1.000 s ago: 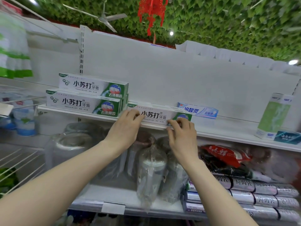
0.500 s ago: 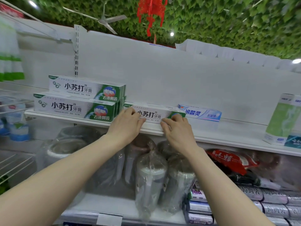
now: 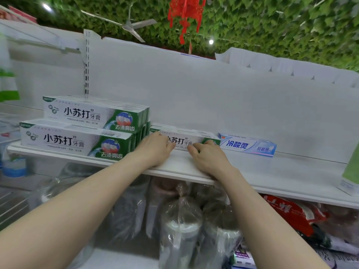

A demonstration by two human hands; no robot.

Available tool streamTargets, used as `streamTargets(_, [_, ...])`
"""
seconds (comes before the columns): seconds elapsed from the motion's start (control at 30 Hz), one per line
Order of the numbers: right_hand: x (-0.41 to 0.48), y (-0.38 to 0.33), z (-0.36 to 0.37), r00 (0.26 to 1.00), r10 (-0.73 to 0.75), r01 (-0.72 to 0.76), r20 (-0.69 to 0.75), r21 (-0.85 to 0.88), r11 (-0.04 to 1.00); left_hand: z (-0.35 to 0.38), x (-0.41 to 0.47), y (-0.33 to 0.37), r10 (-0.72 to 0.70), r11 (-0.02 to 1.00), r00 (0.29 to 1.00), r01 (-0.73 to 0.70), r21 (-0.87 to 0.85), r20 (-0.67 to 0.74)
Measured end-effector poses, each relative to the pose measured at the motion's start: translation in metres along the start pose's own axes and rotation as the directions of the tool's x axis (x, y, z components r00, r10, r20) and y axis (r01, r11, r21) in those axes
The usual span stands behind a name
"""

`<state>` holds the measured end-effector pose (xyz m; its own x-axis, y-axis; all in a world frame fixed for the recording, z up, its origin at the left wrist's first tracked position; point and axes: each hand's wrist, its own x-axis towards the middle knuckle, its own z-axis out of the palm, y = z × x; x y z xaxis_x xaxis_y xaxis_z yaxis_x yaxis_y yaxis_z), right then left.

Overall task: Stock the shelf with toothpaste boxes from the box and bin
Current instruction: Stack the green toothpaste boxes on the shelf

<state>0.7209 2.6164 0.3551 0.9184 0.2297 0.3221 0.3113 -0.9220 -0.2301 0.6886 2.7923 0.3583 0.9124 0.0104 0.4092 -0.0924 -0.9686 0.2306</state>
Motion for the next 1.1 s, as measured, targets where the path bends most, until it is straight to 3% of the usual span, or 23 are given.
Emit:
streamTargets(0.33, [0.029, 0.006, 0.003, 0.991, 0.047, -0.050, 0.122, 0.019, 0.999, 0.016, 0.033, -0.004, -0.009, 1.000, 0.993, 0.008, 0.009, 0.115])
streamTargets(0.7, [0.029, -0.002, -0.008, 0.977, -0.013, 0.024, 0.212, -0.047, 0.999, 0.017, 0.039, 0.001, -0.030, 0.998, 0.986, 0.021, 0.052, 0.166])
streamTargets(0.77, [0.023, -0.004, -0.008, 0.985, -0.025, 0.033, 0.172, -0.040, 0.999, 0.013, 0.033, 0.003, 0.001, 0.998, 0.987, -0.010, 0.058, 0.163])
streamTargets(0.9, [0.004, -0.015, -0.006, 0.998, -0.059, 0.059, -0.033, -0.013, 0.998, -0.003, 0.009, 0.009, 0.113, 0.993, 0.994, -0.113, 0.044, 0.009])
streamTargets(1.1, [-0.043, -0.052, 0.006, 0.962, -0.031, 0.035, -0.272, 0.008, 0.999, -0.017, -0.052, -0.004, 0.262, 0.965, 0.956, -0.263, 0.014, -0.129])
